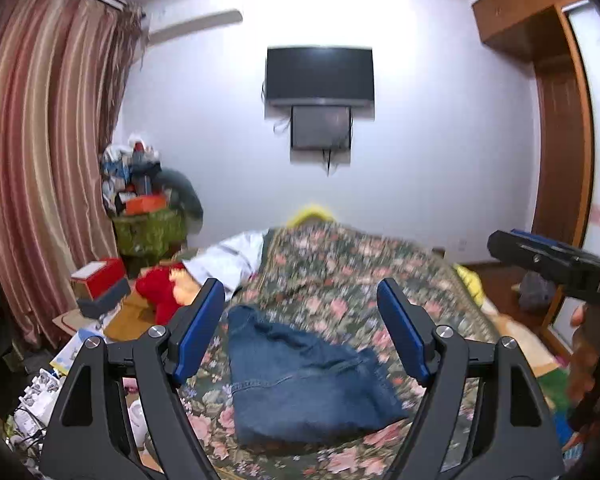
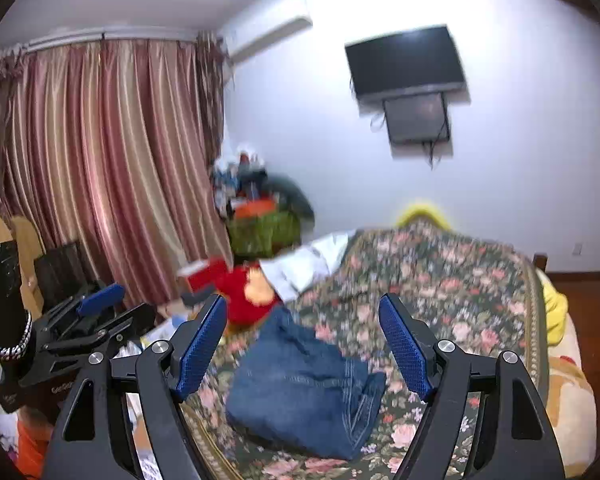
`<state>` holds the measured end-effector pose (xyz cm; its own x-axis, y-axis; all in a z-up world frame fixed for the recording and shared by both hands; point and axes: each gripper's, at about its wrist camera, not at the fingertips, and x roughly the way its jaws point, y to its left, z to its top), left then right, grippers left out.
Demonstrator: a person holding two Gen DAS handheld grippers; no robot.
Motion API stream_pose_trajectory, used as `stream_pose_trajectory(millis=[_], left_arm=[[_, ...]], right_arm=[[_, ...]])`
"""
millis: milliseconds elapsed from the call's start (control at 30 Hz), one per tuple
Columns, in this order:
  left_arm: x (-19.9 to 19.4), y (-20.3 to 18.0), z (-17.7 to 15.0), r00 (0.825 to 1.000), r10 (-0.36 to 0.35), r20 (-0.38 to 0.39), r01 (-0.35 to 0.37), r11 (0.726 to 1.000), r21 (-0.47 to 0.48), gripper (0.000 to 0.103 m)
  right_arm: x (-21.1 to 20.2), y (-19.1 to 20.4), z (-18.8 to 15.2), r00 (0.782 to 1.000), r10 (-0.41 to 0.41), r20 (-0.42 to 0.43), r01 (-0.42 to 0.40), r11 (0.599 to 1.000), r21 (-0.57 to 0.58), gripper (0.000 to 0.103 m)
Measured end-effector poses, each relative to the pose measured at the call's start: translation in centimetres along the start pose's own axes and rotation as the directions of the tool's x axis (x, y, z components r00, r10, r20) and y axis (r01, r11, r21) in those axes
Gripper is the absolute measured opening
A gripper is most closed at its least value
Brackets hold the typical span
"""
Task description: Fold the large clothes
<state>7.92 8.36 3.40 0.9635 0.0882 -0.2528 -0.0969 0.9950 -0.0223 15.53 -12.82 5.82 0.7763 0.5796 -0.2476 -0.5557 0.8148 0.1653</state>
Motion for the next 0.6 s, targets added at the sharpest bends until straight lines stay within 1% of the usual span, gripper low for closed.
stream_pose_trajectory(millis=[33,100,167,233,267,300,367,467,600], left_arm=[[-0.9,-0.1,0.2,1.000,0.003,0.021,-0.003,1.000,-0.003,0.078],[-2.5,-0.4,0.4,0.998,0.015,0.058,-0.014,1.000,-0.010,0.078],[-3.4,-0.4,0.5,0.997,0.015,0.077,-0.013,1.000,-0.019,0.078],[-4.4,-0.5,0.3,0.996,0.019,0.091,-0.016,0.999,-0.035,0.079],[-4.7,-0.4,0.2,0.996,0.020,0.091,-0.016,0.999,-0.043,0.081],[-4.9,-0.4,0.0,0.996,0.020,0.088,-0.016,0.999,-0.050,0.083],[-5.2,-0.3,-0.3,0.996,0.025,0.086,-0.020,0.998,-0.062,0.087],[-5.3,-0.2,-0.8,0.997,0.036,0.073,-0.031,0.997,-0.069,0.089],[-5.5,0.1,-1.3,0.998,0.037,0.059,-0.032,0.996,-0.082,0.090]], right_arm=[[-1.1,0.6,0.0,1.000,-0.013,0.028,0.013,1.000,-0.004,0.077],[-2.6,1.3,-0.1,0.998,-0.022,0.058,0.022,1.000,-0.002,0.077],[-4.0,2.0,-0.4,0.997,-0.024,0.079,0.024,1.000,0.008,0.078],[-4.7,2.4,-0.8,0.996,-0.035,0.083,0.034,0.999,0.007,0.088],[-5.0,2.7,-1.1,0.995,-0.047,0.088,0.047,0.999,0.002,0.091],[-5.4,3.0,-1.4,0.993,-0.065,0.093,0.065,0.998,-0.002,0.097],[-6.1,3.6,-1.9,0.990,-0.092,0.103,0.094,0.996,-0.011,0.101],[-6.8,4.3,-2.3,0.988,-0.115,0.102,0.117,0.993,-0.022,0.103],[-6.7,4.6,-2.4,0.989,-0.120,0.086,0.122,0.992,-0.025,0.103]])
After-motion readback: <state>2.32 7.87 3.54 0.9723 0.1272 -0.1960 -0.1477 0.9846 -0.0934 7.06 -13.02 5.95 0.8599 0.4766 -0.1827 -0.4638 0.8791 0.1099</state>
